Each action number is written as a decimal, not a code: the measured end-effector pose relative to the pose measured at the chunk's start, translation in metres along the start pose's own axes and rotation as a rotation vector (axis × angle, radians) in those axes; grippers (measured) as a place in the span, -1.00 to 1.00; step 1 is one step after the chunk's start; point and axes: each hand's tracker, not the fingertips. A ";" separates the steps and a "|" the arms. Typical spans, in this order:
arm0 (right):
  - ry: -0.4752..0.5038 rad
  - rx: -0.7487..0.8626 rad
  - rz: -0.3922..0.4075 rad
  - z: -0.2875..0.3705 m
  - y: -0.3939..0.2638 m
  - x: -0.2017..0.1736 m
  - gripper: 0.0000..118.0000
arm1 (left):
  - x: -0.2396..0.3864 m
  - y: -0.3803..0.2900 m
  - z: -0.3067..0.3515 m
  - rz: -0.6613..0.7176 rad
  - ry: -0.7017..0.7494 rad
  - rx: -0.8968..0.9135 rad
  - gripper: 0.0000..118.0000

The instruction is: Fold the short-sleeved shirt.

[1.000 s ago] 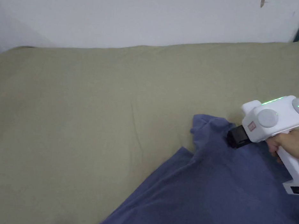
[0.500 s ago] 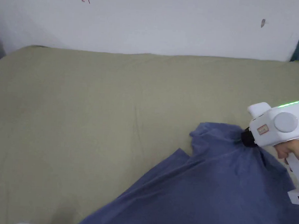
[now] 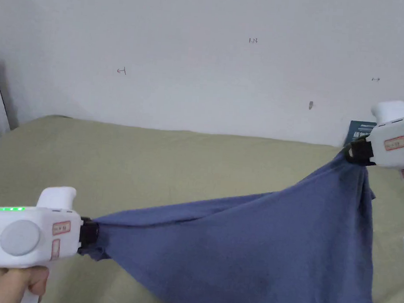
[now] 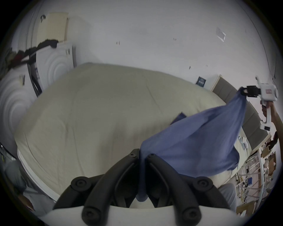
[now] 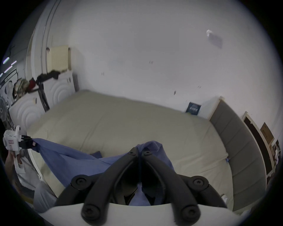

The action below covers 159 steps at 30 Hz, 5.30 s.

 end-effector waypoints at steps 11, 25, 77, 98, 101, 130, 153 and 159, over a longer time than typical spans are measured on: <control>-0.101 0.227 -0.126 0.126 0.040 0.042 -0.93 | 0.046 0.152 0.077 -0.078 0.037 0.197 -0.95; -0.116 0.301 -0.227 0.142 0.064 0.052 -0.93 | 0.073 0.224 0.133 -0.092 0.087 0.318 -0.95; -0.241 0.227 -0.113 -0.213 0.230 0.070 -0.92 | 0.084 0.375 -0.205 -0.077 0.288 0.293 -0.95; -0.155 -0.012 -0.222 -0.240 0.024 0.061 -0.92 | 0.053 0.194 -0.267 -0.125 0.256 0.026 -0.95; -0.132 -0.036 -0.249 -0.211 -0.012 0.056 -0.92 | 0.045 0.164 -0.245 -0.101 0.235 0.000 -0.95; 0.009 -0.276 -0.346 0.010 -0.351 -0.021 -0.92 | -0.018 -0.144 -0.033 -0.037 0.133 -0.221 -0.96; 0.051 -0.286 -0.396 0.026 -0.368 -0.031 -0.99 | -0.033 -0.171 0.013 0.004 0.084 -0.182 -1.00; 0.026 -0.277 -0.382 0.029 -0.364 -0.040 -0.99 | -0.040 -0.177 0.008 0.040 0.066 -0.184 -1.00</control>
